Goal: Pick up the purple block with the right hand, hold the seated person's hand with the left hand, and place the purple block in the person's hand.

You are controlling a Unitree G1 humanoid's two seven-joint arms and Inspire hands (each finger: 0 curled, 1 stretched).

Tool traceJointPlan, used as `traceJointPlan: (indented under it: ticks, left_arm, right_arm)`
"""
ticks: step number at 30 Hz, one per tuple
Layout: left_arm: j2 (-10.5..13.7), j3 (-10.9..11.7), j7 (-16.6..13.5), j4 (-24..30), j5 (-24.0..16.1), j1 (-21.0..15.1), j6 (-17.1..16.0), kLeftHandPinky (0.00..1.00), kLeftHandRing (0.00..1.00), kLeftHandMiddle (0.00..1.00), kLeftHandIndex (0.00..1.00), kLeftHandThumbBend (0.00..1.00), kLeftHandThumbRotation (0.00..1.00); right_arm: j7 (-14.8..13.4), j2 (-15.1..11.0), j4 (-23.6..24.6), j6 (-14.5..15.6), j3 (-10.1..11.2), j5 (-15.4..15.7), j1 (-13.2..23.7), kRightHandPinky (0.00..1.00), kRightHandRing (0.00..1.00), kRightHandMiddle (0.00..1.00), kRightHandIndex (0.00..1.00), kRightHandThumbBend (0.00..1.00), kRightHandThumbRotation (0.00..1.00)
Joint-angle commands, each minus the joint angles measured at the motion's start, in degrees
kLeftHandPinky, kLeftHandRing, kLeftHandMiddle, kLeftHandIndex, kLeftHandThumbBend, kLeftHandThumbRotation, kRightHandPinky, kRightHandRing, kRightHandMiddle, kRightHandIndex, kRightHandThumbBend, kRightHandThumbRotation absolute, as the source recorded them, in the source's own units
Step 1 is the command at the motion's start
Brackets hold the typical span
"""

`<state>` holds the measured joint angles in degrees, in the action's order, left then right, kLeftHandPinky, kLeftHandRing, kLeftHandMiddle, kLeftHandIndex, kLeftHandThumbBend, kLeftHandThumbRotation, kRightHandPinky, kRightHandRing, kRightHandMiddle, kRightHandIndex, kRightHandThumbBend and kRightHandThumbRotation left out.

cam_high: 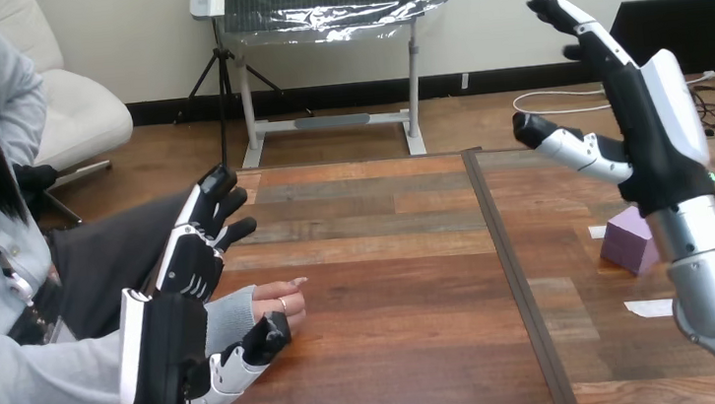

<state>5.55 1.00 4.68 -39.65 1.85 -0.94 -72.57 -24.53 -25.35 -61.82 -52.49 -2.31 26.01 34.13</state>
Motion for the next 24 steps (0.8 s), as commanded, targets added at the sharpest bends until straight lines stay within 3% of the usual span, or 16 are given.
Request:
traceJointPlan:
  ticks: [1,12,24]
  left_arm:
    - [-0.39,0.29,0.25,1.29,0.38,-3.33,-0.74,0.81,0.89,0.91,0.90,1.00,0.73]
    - [-0.38,-0.01,0.87,1.28,1.49,-3.43,-0.82,0.82,0.89,0.92,0.90,1.00,0.74]
    - [-0.35,-0.04,1.57,1.78,2.23,-3.15,-0.52,0.82,0.89,0.92,0.90,1.00,0.74]
  right_arm:
    - [-0.90,-2.13,-2.27,1.90,-0.70,0.62,6.57,0.80,0.89,0.88,0.90,1.00,0.93]
    - [-2.62,-4.02,-6.05,6.30,-2.95,3.27,9.61,0.78,0.89,0.88,0.90,1.00,0.88]
    - [-1.93,-5.46,-9.46,11.93,-5.21,4.38,12.45,0.79,0.90,0.89,0.90,0.99,0.87]
